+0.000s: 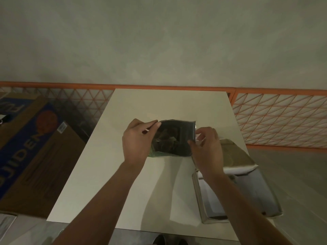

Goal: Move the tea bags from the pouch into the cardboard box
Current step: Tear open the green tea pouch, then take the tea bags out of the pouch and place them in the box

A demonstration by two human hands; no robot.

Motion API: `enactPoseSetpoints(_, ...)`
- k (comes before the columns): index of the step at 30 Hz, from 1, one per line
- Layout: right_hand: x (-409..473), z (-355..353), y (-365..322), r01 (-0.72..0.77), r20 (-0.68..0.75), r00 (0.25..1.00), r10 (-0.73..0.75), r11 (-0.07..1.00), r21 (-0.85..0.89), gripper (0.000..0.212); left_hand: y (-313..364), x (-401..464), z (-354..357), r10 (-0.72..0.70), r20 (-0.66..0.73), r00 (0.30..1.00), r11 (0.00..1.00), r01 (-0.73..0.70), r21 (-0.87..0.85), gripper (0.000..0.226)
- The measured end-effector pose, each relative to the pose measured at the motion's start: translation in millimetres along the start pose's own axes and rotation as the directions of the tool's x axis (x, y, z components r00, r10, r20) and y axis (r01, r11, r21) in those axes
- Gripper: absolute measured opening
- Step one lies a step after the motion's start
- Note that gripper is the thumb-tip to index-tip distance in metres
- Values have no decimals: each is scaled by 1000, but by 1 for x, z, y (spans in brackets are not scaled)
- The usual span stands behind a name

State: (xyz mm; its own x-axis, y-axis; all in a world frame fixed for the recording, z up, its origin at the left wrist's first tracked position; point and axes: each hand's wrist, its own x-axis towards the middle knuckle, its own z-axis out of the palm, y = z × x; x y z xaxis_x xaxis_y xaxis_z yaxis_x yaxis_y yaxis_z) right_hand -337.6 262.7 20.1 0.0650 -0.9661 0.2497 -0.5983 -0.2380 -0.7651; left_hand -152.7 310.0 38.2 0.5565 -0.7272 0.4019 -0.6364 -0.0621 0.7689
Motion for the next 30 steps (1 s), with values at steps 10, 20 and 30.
enactPoseSetpoints(10, 14, 43, -26, 359, 575, 806, -139, 887, -290, 27, 0, 1, 12, 93, 32, 995, 995, -92, -43, 17)
enactPoseSetpoints(20, 32, 62, -9, 401, 614, 788, -52, 800, -447, 24, -5, -7, 15, 152, -11, 988, 988, -152, -37, 17)
enactPoseSetpoints(30, 6, 13, -4, 348, 367, 883, -293, 933, -91, 9, -12, -20, 30, 181, -95, 979, 975, -191, -113, 18)
